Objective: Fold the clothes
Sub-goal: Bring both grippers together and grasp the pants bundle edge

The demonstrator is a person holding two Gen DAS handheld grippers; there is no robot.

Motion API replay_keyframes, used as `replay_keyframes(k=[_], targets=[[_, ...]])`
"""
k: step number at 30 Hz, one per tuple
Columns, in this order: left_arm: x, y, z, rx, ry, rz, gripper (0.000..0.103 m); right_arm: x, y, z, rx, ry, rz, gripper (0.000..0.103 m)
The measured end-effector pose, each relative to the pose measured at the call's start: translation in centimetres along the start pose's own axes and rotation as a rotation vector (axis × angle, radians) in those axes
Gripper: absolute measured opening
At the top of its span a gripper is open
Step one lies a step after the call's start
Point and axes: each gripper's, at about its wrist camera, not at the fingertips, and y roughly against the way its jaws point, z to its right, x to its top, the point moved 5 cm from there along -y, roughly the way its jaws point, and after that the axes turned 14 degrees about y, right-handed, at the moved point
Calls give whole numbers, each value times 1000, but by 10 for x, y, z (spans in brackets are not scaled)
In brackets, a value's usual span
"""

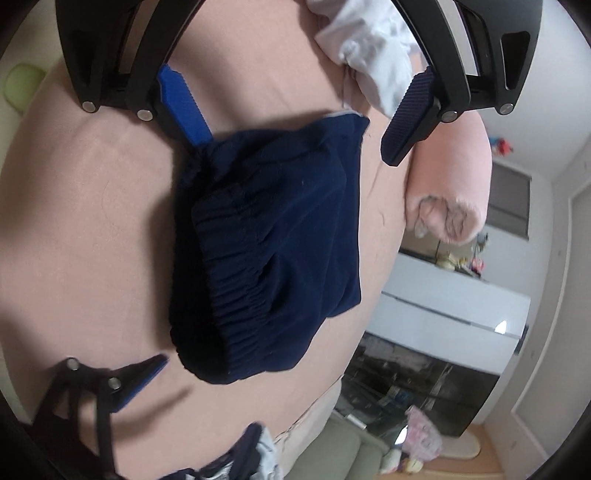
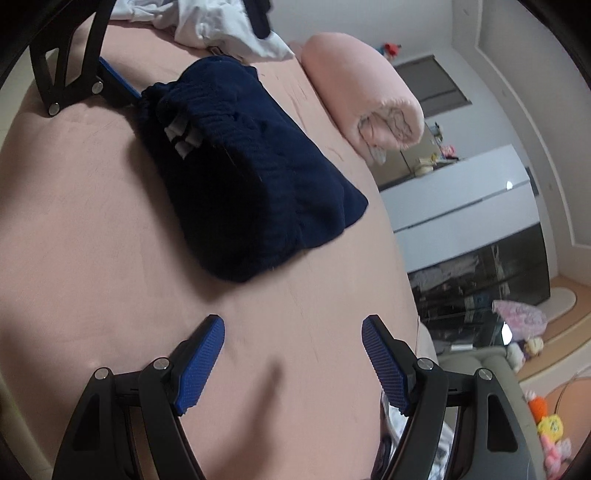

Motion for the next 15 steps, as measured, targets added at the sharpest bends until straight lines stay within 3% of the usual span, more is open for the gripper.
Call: replay_keyframes(k=[5, 11, 13, 15], targets=[[4, 3, 7, -5, -87, 36, 98, 16, -4, -9, -40, 124, 58, 78], [14, 14, 26, 61, -301, 154, 101, 33, -2, -19, -83, 318, 160, 80], [18, 15, 26, 72, -335, 185, 103, 37, -1, -18, -113, 367, 197, 92], [19, 13, 23, 57, -321, 174, 103, 40, -3, -15, -128, 368, 214, 96]])
